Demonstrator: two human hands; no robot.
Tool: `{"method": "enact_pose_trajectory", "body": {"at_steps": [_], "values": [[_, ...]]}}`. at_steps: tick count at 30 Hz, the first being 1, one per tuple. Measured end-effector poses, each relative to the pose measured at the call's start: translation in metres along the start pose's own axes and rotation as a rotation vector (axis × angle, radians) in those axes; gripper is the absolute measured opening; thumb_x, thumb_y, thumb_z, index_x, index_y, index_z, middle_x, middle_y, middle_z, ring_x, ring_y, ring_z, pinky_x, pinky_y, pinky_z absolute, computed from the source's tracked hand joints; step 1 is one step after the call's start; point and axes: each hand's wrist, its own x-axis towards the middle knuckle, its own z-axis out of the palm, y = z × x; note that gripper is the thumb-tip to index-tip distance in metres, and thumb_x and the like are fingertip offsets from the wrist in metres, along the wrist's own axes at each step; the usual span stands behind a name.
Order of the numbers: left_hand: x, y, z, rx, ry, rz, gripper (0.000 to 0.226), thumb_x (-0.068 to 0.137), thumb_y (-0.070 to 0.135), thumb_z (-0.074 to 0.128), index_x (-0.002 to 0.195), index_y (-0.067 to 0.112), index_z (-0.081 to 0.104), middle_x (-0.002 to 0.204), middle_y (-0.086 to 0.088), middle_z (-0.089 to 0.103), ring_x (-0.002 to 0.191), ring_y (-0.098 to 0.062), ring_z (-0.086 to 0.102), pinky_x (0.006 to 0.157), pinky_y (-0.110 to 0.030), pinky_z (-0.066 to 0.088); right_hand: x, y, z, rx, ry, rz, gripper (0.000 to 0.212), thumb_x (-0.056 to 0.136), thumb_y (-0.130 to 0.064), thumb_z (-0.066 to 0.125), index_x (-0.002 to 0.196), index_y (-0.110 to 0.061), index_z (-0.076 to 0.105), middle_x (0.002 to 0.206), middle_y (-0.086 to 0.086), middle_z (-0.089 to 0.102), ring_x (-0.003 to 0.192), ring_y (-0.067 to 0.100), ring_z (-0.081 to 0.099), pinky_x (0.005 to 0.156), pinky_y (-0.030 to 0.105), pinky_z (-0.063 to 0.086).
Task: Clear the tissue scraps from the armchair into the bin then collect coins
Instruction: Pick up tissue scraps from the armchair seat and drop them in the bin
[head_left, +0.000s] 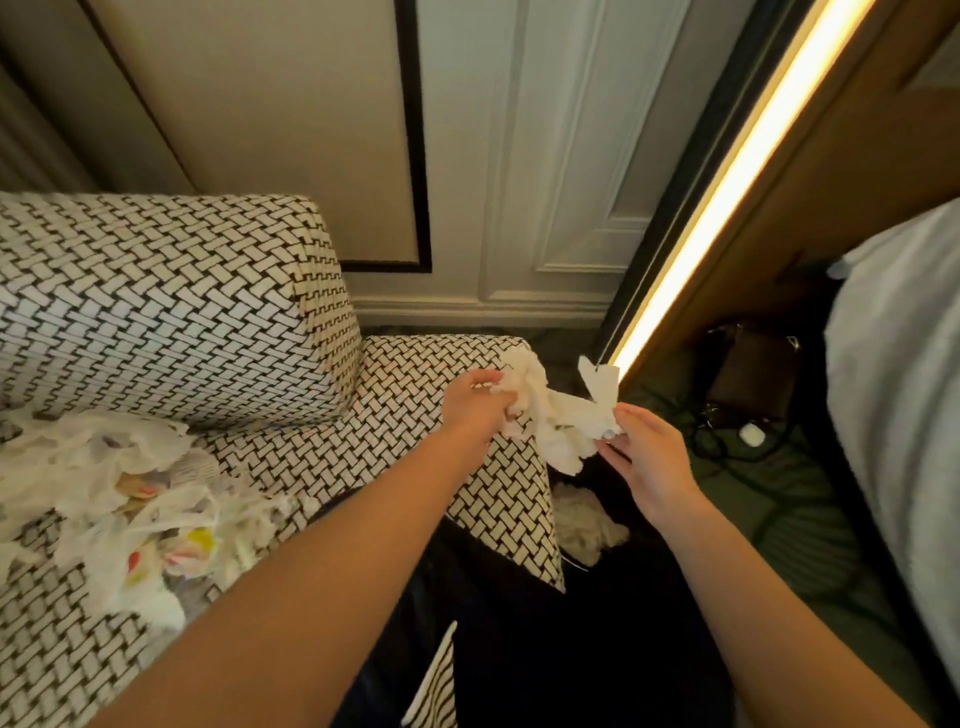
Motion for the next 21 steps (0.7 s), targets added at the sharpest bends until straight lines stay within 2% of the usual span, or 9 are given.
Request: {"method": "enact_pose_trajectory", "body": {"at_steps": [3,6,9,11,13,17,21], "values": [[-0.003,-0.001,0.031,0.102,-0.073,0.017,0.038,0.080,-0.006,0.059,0.108,0.020,0.057,0.115,-0.003,0.051,0.100,-0.020,0.059,0.080,-0.031,0.053,0.008,0.003,-0.026,-0.001,0.117,0.013,0.011,0.096,-0.014,0.051,0.104,-0.015,0.059,0.105,0.001,0.058,0.102,0.015,0.056,0.087,0.030,0.051],[-0.006,-0.002,0.050,0.162,-0.163,0.013,0.037,0.079,-0.001,0.061,0.109,0.021,0.059,0.116,-0.006,0.053,0.100,-0.021,0.059,0.077,-0.028,0.053,0.017,0.013,-0.045,-0.014,0.203,0.044,0.012,0.096,-0.015,0.052,0.107,-0.015,0.057,0.111,0.003,0.055,0.107,0.018,0.054,0.091,0.032,0.050],[-0.009,-0.005,0.061,0.177,-0.245,-0.012,0.033,0.083,0.007,0.063,0.110,0.025,0.059,0.121,-0.007,0.055,0.111,-0.024,0.056,0.090,-0.033,0.051,0.022,0.024,-0.053,-0.045,0.251,0.056,0.018,0.096,-0.013,0.051,0.112,-0.011,0.059,0.109,0.003,0.054,0.106,0.018,0.053,0.091,0.031,0.050],[-0.013,-0.005,0.066,0.209,-0.321,-0.007,0.034,0.086,0.011,0.062,0.118,0.023,0.058,0.127,-0.005,0.053,0.118,-0.022,0.051,0.098,-0.032,0.044,0.026,0.031,-0.055,-0.070,0.258,0.065,0.019,0.096,-0.012,0.051,0.112,-0.009,0.060,0.109,0.005,0.055,0.105,0.018,0.054,0.091,0.032,0.050],[-0.018,-0.005,0.068,0.250,-0.374,0.001,0.036,0.089,0.013,0.059,0.124,0.022,0.056,0.131,-0.002,0.049,0.122,-0.019,0.046,0.097,-0.029,0.038,0.031,0.038,-0.056,-0.111,0.261,0.072,0.021,0.095,-0.012,0.051,0.113,-0.008,0.061,0.111,0.006,0.057,0.105,0.020,0.055,0.092,0.033,0.051],[-0.020,-0.007,0.064,0.316,-0.382,0.028,0.034,0.091,0.015,0.055,0.124,0.021,0.057,0.134,-0.002,0.049,0.126,-0.019,0.043,0.101,-0.031,0.036,0.036,0.048,-0.057,-0.238,0.248,0.078,0.019,0.092,-0.015,0.051,0.107,-0.015,0.062,0.114,0.007,0.060,0.107,0.022,0.056,0.096,0.041,0.048],[-0.017,-0.006,0.053,0.347,-0.338,0.052,0.029,0.093,0.014,0.053,0.120,0.019,0.059,0.128,-0.001,0.053,0.121,-0.018,0.048,0.104,-0.034,0.039,0.029,0.047,-0.055,-0.319,0.118,0.112,0.028,0.095,-0.016,0.047,0.121,-0.018,0.058,0.120,0.006,0.056,0.104,0.019,0.052,0.088,0.034,0.046]]}}
